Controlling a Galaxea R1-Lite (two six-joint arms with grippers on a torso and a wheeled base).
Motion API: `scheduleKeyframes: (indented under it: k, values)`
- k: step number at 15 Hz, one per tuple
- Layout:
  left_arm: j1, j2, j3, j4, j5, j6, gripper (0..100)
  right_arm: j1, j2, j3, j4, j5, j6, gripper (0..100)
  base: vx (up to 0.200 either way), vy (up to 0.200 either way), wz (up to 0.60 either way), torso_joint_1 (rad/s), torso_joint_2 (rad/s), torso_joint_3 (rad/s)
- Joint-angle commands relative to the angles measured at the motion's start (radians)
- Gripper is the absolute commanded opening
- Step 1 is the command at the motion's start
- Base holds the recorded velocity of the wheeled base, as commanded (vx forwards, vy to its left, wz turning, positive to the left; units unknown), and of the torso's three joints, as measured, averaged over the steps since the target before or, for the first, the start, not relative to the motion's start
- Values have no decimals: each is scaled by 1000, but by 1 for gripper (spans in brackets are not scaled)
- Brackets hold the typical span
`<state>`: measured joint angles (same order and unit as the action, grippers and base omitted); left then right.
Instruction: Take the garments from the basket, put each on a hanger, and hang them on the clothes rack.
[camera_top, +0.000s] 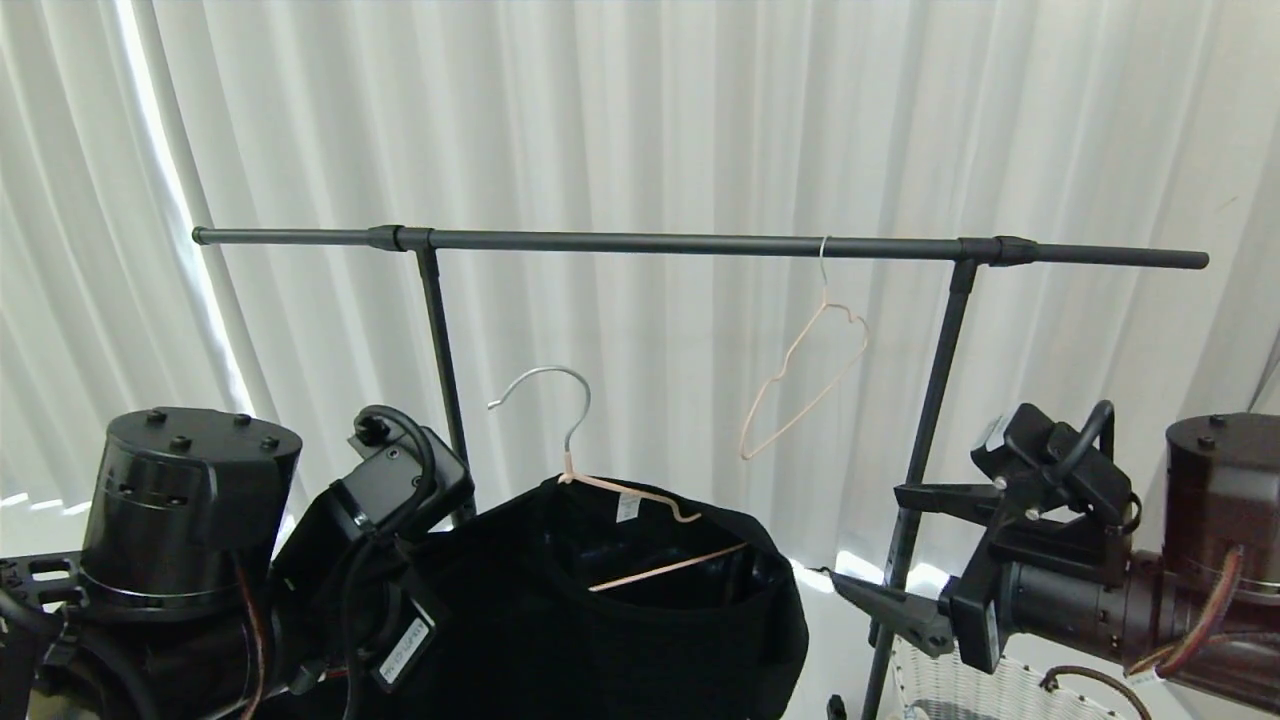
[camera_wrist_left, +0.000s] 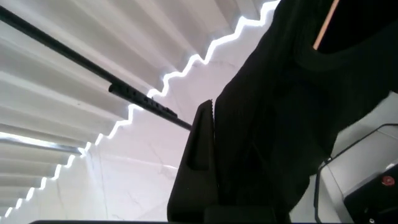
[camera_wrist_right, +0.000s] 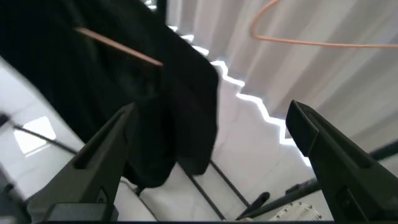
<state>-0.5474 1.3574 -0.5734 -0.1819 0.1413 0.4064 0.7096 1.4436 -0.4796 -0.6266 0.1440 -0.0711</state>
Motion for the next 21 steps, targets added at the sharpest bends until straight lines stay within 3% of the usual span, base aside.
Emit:
scheduleKeyframes:
  k: [1, 4, 6, 9, 12, 15, 18, 21]
  values:
    - [-14, 0, 0, -1, -3, -1, 0, 24, -26, 22, 1, -1, -30, 100, 0, 0, 0, 0, 0, 0]
    - [-25, 0, 1, -1, 0, 0, 0, -19, -26, 64, 1, -4, -124, 100, 0, 0, 0, 0, 0, 0]
    - [47, 14, -20, -1, 38, -11, 0, -76, -52, 114, 1, 0, -202, 100, 0, 0, 0, 0, 0, 0]
    - [64, 23, -52, -1, 47, -127, 0, -82, -85, 165, 1, 0, -211, 100, 0, 0, 0, 0, 0, 0]
    - [11, 3, -48, -1, 35, -152, 0, -84, -89, 185, 1, -1, -222, 100, 0, 0, 0, 0, 0, 0]
    - [-91, -17, -40, -37, -55, -198, 0, -84, -81, 184, 1, -1, -288, 100, 0, 0, 0, 0, 0, 0]
    - [-104, -29, -8, -119, -163, -190, 0, -76, -78, 179, -1, 2, -311, 100, 0, 0, 0, 0, 0, 0]
    - [-106, -38, 6, -129, -183, -167, 0, -67, -78, 174, -5, 0, -315, 100, 0, 0, 0, 0, 0, 0]
